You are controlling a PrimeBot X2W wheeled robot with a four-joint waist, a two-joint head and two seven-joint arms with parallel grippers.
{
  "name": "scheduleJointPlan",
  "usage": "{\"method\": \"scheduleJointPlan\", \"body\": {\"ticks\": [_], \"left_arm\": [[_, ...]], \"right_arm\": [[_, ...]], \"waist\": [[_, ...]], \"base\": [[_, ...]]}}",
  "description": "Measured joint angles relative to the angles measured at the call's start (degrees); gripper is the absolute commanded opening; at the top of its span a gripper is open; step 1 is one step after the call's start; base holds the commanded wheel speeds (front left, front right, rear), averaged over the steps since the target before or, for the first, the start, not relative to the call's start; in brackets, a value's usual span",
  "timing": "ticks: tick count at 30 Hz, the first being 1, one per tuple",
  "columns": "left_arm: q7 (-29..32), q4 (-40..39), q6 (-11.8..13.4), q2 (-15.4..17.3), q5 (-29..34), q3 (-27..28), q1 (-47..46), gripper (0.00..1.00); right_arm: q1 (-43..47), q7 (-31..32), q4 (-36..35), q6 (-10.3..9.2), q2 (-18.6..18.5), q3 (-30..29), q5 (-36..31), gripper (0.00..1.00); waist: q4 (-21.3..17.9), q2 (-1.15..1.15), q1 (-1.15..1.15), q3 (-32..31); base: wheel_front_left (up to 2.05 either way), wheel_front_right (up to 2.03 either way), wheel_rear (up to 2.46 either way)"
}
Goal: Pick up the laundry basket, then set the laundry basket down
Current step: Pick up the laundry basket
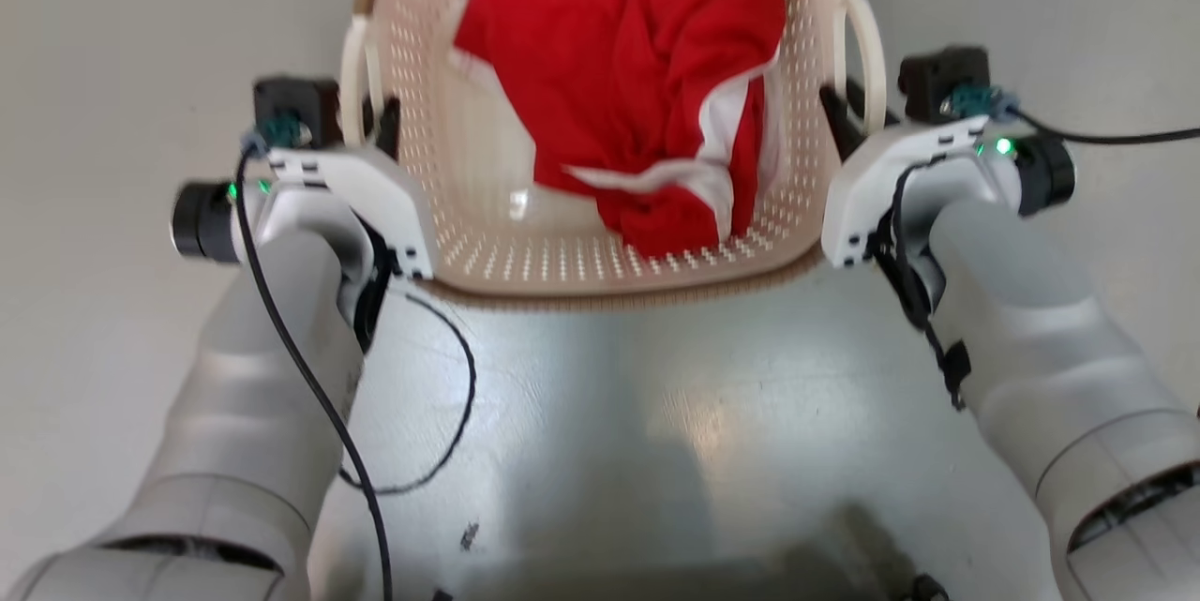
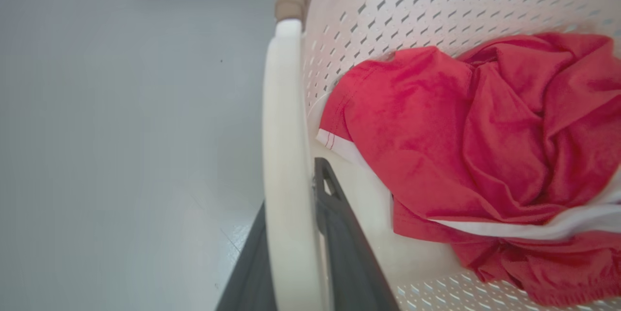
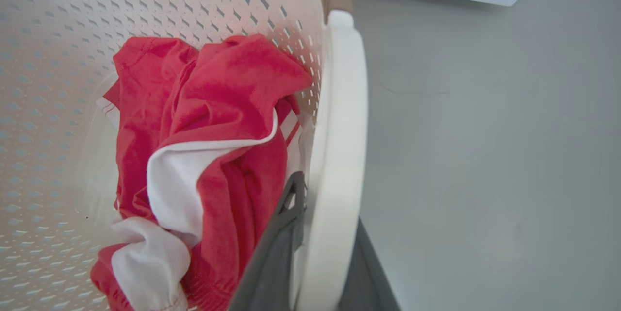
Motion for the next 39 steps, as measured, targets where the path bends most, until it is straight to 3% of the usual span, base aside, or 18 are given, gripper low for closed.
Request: {"method": "scheduleJointPlan", "body": {"ticks": [19, 32, 39], "left_arm": [[1.10, 3.64, 0.14, -1.15, -2.55, -1.75, 15.08, 0.00], [4.08, 4.30, -0.18, -0.86, -4.50, -3.99, 28.04, 0.00], [4.76, 4.27, -0.59, -0.62, -7.98, -8.11, 32.99, 0.00]], "right_arm": [[16.12, 8.20, -2.61, -0.01, 0.26, 6.44, 6.97, 0.00], [29.46, 15.39, -7.49, -0.57, -0.24, 14.57, 14.27, 0.00], [33.34, 16.86, -7.83, -0.57, -0.37, 18.24, 16.52, 0.00]], "waist": [[0.03, 0.00, 0.00, -19.37], [-2.84, 0.00, 0.00, -33.64], [-4.37, 0.00, 0.00, -40.80]], "base": [[0.00, 0.00, 0.00], [0.00, 0.00, 0.00], [0.00, 0.00, 0.00]]}}
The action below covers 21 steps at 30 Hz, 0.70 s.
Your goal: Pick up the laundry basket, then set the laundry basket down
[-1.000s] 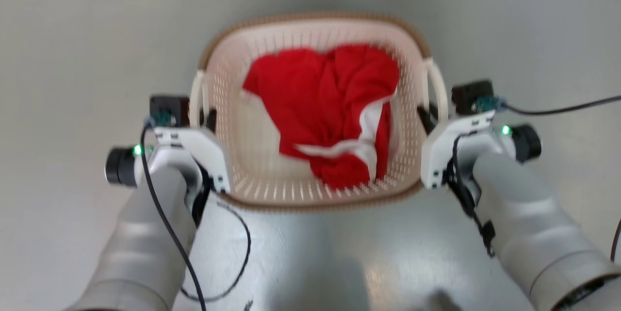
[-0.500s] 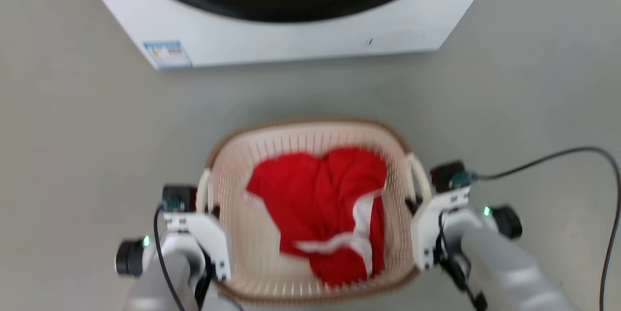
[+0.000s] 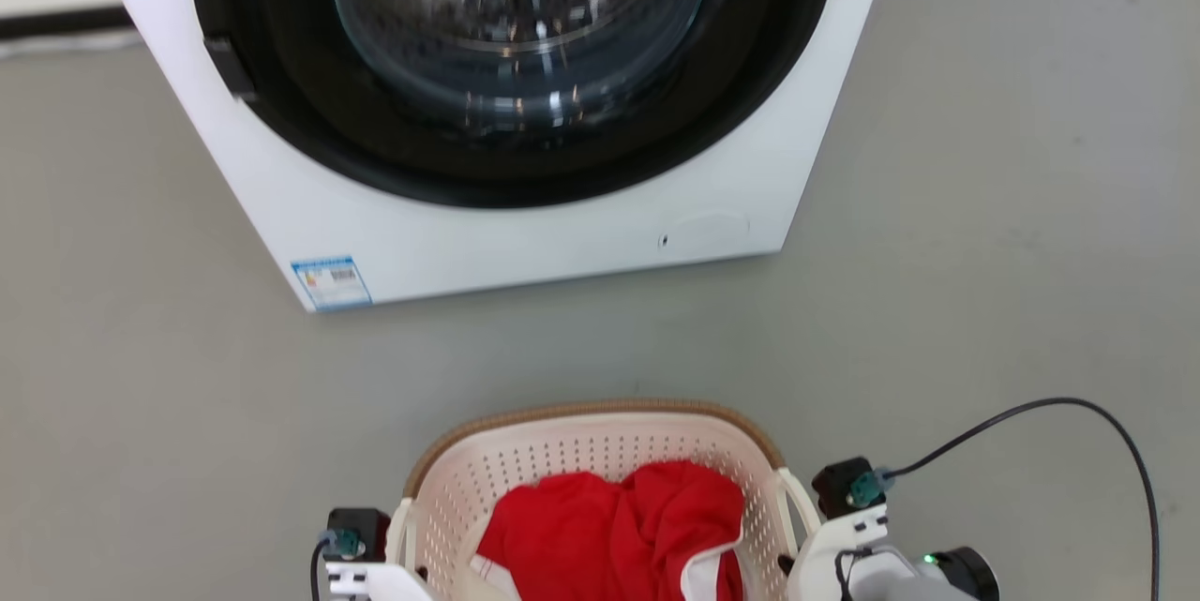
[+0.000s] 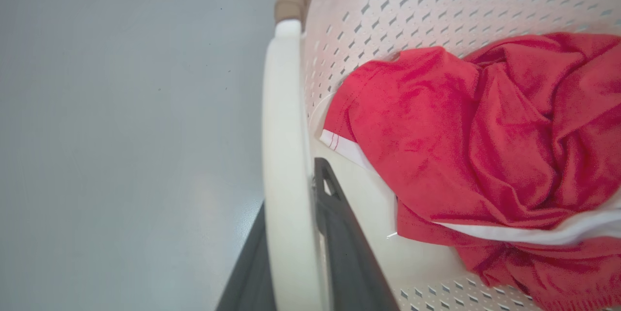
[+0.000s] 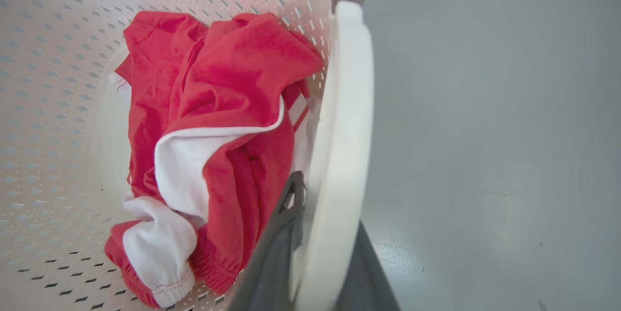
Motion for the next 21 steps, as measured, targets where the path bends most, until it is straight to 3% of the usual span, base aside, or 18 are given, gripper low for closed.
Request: {"method": "scheduleJointPlan", "body": {"ticks": [9, 21], "left_arm": [[0.89, -1.45, 0.44, 0.37, -5.63, -5.66, 3.09, 0.00], [1.36, -2.55, 2.02, 0.68, -10.70, -11.21, 4.12, 0.00]], "right_arm": [[1.61, 1.16, 0.03, -0.01, -0.22, 2.52, 1.13, 0.00], [2.06, 1.48, 0.10, -0.01, -0.53, 3.92, 3.55, 0.00]], "waist": [[-1.10, 0.00, 0.00, -5.12], [-0.70, 0.00, 0.00, -5.60]], "base": [[0.00, 0.00, 0.00], [0.00, 0.00, 0.00]]}}
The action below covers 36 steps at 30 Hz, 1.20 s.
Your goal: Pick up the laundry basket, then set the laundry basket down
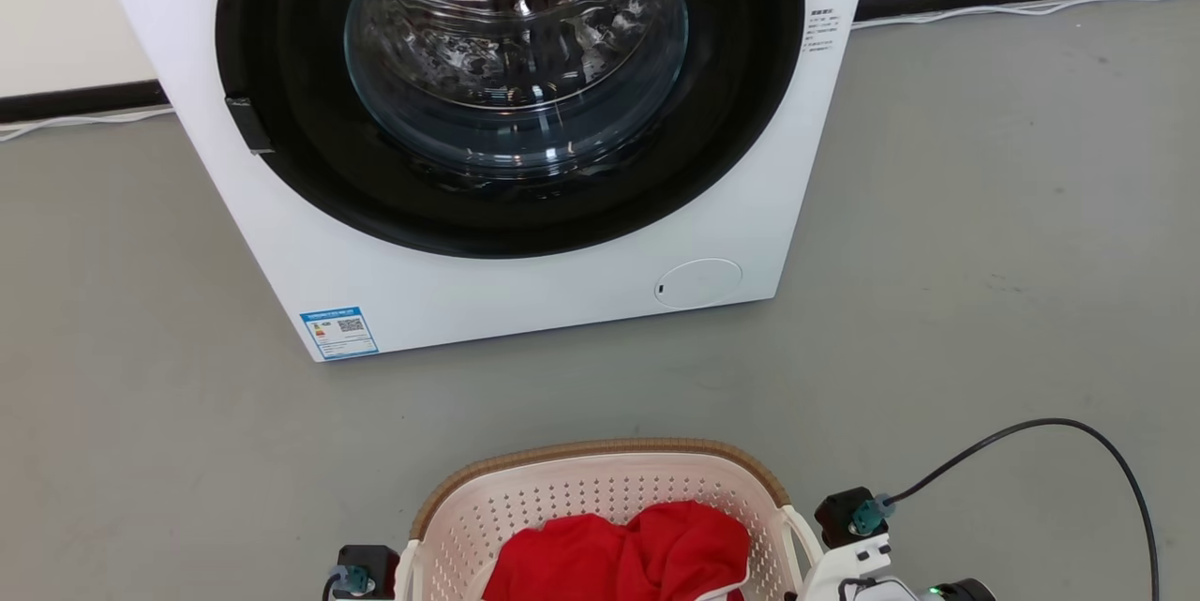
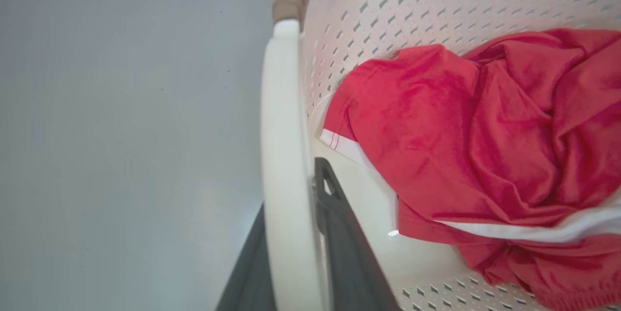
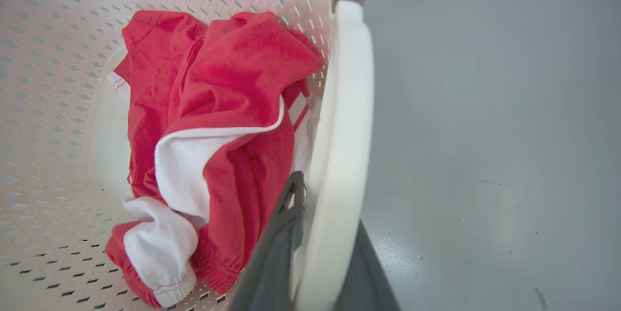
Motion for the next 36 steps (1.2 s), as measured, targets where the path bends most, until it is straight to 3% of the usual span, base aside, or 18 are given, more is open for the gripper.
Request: {"method": "scheduleJointPlan", "body": {"ticks": [36], "left_arm": [[-0.16, 0.42, 1.52, -0.01, -9.33, -9.35, -0.01, 0.00]], "right_arm": [[-0.08, -0.43, 2.11, 0.01, 0.13, 3.04, 3.50, 0.00]], "waist": [[3.06, 0.00, 0.00, -3.16]], "base": [[0.00, 0.00, 0.00]]}}
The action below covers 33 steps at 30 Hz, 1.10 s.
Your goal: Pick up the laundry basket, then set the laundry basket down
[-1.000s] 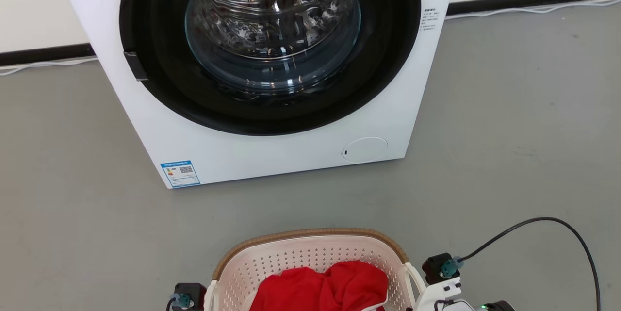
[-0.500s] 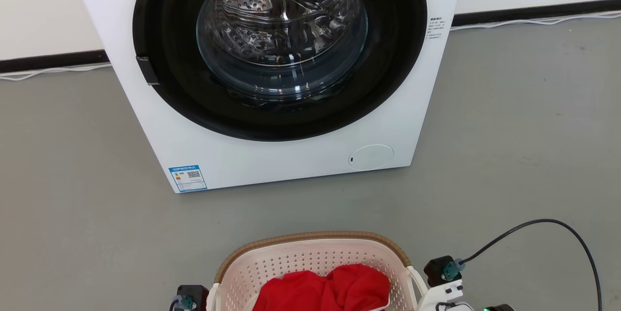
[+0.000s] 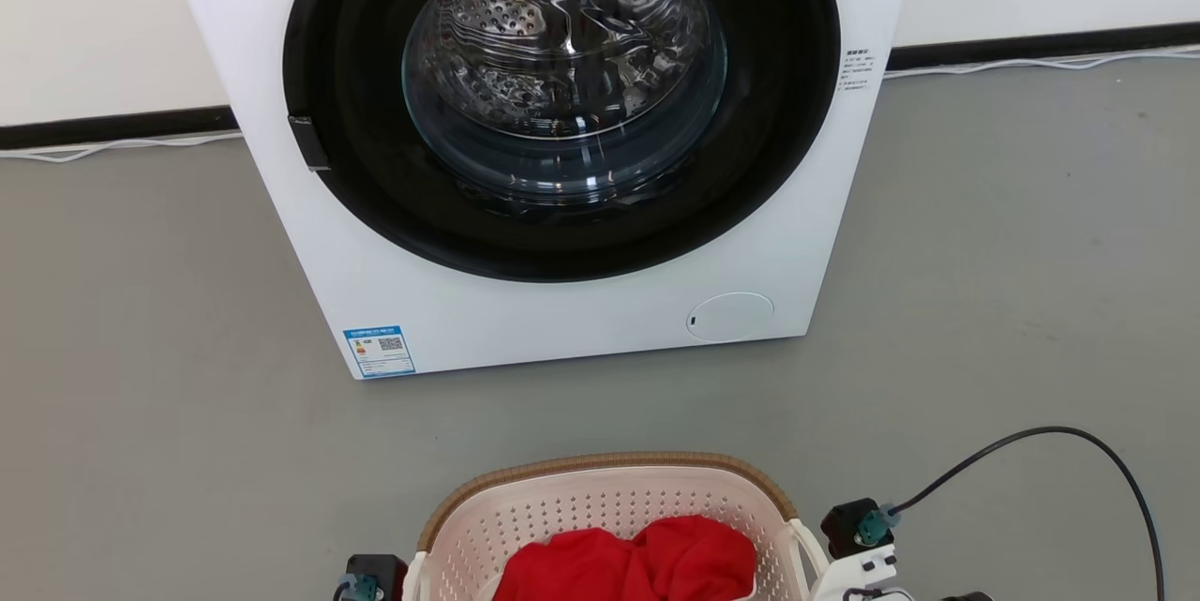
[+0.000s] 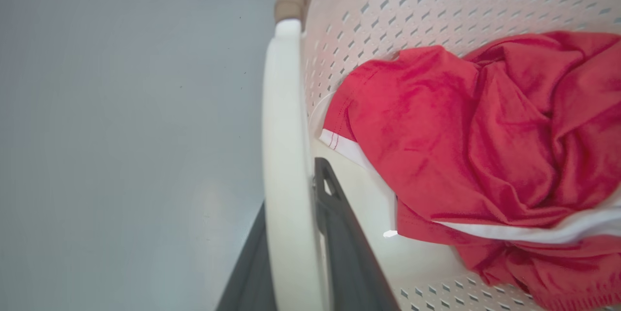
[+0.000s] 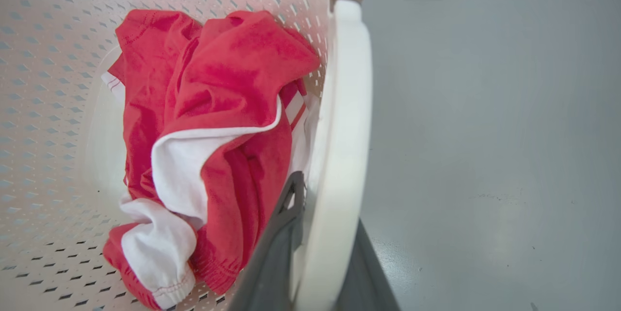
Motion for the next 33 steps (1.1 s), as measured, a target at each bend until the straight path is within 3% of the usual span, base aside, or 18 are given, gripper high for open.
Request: {"method": "scheduleJointPlan", "body": {"ticks": [33], "left_arm": [[-2.03, 1.02, 1.04, 0.09, -4.79, -4.57, -1.26, 0.00]], "right_arm": [[-0.96, -1.97, -0.05, 0.00, 0.00, 1.90, 1.59, 0.00]], "waist": [[0.13, 0.00, 0.00, 2.58]], "base": [[0.00, 0.00, 0.00]]}}
